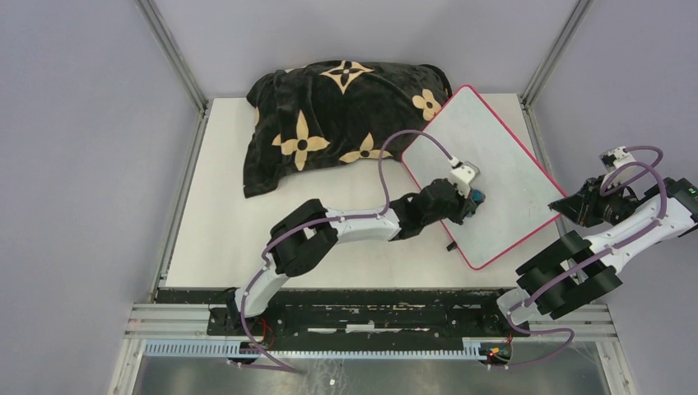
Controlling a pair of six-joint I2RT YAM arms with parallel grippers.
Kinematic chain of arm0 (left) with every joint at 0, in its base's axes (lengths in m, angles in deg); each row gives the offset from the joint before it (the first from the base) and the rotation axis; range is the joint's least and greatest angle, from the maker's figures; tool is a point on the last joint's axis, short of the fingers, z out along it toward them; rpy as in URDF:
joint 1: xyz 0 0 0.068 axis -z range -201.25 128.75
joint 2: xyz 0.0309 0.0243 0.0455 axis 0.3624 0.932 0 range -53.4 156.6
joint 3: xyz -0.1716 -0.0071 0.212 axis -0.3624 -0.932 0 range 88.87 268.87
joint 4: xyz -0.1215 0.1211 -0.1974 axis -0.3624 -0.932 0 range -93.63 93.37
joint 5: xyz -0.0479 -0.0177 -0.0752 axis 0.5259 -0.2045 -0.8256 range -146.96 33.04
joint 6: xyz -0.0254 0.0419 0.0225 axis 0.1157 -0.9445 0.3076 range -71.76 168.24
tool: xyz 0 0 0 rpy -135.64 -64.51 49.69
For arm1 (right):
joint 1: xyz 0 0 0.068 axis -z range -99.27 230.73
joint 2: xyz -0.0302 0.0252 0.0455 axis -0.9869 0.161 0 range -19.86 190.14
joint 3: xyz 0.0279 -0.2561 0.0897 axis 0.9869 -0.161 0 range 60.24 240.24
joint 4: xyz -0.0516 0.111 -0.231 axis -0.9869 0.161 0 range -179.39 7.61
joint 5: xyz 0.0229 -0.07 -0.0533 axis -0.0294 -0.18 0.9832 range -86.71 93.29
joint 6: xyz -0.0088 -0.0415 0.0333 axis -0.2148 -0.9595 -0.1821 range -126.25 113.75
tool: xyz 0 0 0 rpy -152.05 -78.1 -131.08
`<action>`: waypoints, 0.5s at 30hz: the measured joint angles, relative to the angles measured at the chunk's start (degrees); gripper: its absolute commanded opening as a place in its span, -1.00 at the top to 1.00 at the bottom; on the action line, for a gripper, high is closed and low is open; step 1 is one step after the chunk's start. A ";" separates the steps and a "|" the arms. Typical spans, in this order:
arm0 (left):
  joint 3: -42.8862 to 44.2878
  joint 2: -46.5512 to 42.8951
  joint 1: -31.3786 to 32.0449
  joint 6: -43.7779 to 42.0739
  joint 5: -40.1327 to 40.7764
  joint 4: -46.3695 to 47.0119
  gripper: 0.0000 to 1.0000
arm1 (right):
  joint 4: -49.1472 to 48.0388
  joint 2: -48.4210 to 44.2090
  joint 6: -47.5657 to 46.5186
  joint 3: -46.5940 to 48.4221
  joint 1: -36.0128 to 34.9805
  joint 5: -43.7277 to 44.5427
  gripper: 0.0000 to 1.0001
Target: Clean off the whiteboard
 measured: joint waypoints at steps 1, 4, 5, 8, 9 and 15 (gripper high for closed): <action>-0.76 -0.26 -1.14 0.20 0.00 0.13 0.94 | 0.00 0.00 0.00 0.00 0.00 0.00 0.99; -1.70 -0.52 -4.48 0.59 0.28 0.15 0.94 | 0.15 0.00 0.00 0.00 0.00 -0.07 0.99; -1.73 -0.52 -5.51 0.59 0.72 0.02 0.94 | 0.22 0.00 0.00 0.00 0.00 -0.09 0.99; -1.73 -0.52 -6.93 0.72 1.33 -0.44 0.94 | 0.42 0.00 0.00 0.00 0.00 -0.20 0.99; -1.73 -0.52 -7.23 0.83 1.36 -0.61 0.94 | 0.44 0.00 0.00 0.00 0.02 -0.24 0.99; -1.49 -0.46 -5.09 0.94 3.13 -0.79 0.94 | 0.46 0.00 -0.02 0.00 0.02 -0.22 0.99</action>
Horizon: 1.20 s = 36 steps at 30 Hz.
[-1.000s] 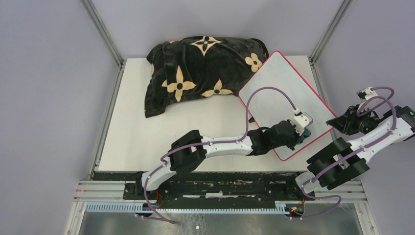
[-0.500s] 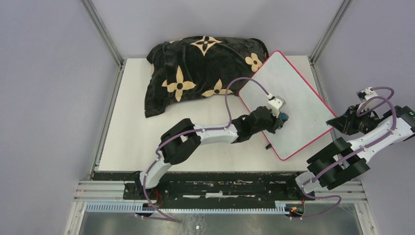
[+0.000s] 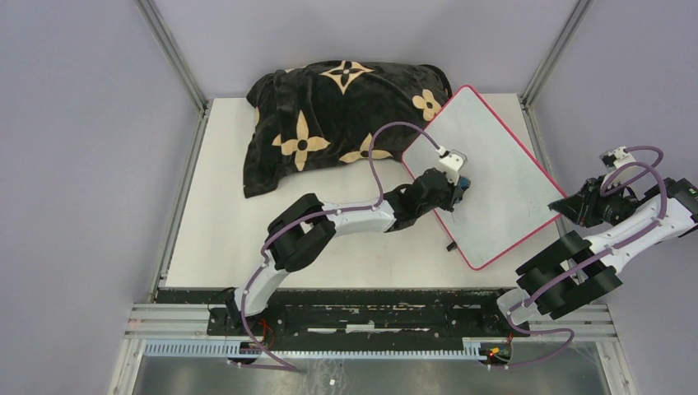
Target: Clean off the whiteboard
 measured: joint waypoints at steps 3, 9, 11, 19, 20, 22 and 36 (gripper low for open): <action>1.51 0.17 2.19 -0.02 0.63 -1.03 0.94 | -0.04 0.00 0.00 0.00 0.02 0.07 0.99; 9.86 2.60 7.72 -0.96 1.44 -4.15 0.94 | -0.28 0.00 -0.02 -0.20 0.24 0.20 0.99; 12.07 3.37 9.57 -0.98 0.94 -4.59 0.94 | -0.22 0.00 -0.07 -0.22 0.24 0.07 0.99; 17.40 5.84 10.86 -1.51 -3.61 -8.66 0.94 | -1.64 -0.17 -0.31 -0.98 0.50 0.09 0.99; 17.57 5.84 10.21 -1.49 -5.46 -8.98 0.94 | -1.68 -0.17 -0.31 -1.01 0.50 -0.07 0.99; 17.73 5.86 9.25 -1.46 -8.33 -9.33 0.94 | -1.79 -0.17 -0.31 -1.14 0.44 -0.35 0.99; 17.55 4.66 -0.42 -4.85 -4.20 -11.10 0.95 | -1.22 -0.17 -0.31 -1.27 0.42 -1.05 0.99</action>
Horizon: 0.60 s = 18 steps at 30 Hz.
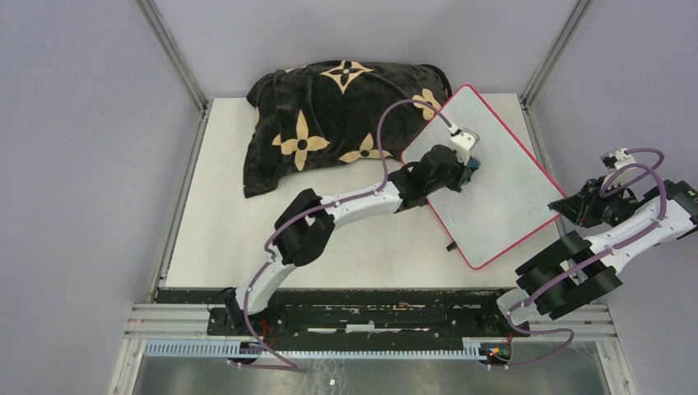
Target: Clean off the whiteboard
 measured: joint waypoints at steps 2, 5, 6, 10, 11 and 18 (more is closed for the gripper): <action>-0.11 0.00 -2.19 -0.66 1.90 -0.94 0.94 | 0.15 0.00 0.00 0.02 0.00 -0.04 0.99; -2.49 -0.57 -4.74 -1.20 4.33 -1.31 0.94 | 0.42 -0.02 0.00 0.11 0.00 -0.07 0.99; -3.52 -0.96 -5.11 -1.22 4.42 -1.40 0.94 | 0.46 -0.04 0.00 0.13 0.00 -0.07 0.99; -10.45 -4.76 -5.31 -1.22 4.22 -2.01 0.94 | 0.87 -0.11 0.02 0.33 0.00 0.02 0.99; -11.98 -5.95 -5.11 -1.20 4.04 -2.16 0.94 | 0.96 -0.13 0.04 0.37 0.00 0.04 0.98; -21.77 -19.43 -3.89 -1.16 4.44 -5.86 0.93 | 1.97 -1.46 1.86 1.60 -0.39 1.86 0.93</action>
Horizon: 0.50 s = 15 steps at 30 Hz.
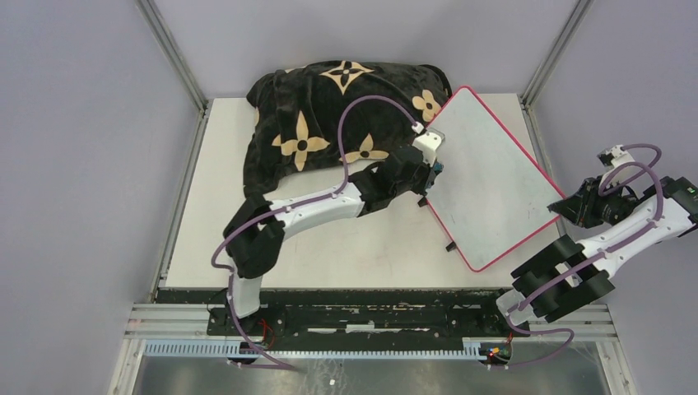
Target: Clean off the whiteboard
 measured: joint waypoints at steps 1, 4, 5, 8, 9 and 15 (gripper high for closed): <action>-0.55 -1.62 0.00 0.00 0.22 -0.76 0.91 | 0.02 -0.31 0.68 0.42 -0.17 0.61 0.89; -3.26 -7.69 -0.02 0.31 1.29 -2.78 0.86 | 0.04 -0.68 2.86 2.10 -0.48 2.62 0.63; -4.31 -9.55 -0.02 0.68 1.57 -3.54 0.86 | 0.04 -0.68 3.56 2.75 -0.57 3.26 0.54; -6.67 -13.42 -0.07 1.64 3.28 -6.05 0.85 | 0.02 -0.68 5.25 4.81 -0.85 4.37 0.26; -7.45 -14.36 -0.07 1.90 4.20 -7.28 0.83 | 0.02 -0.68 5.55 5.49 -0.94 4.70 0.15; -11.98 -17.88 -0.57 2.64 8.52 -14.86 0.74 | -0.09 -1.29 7.10 9.92 -0.94 5.44 -0.41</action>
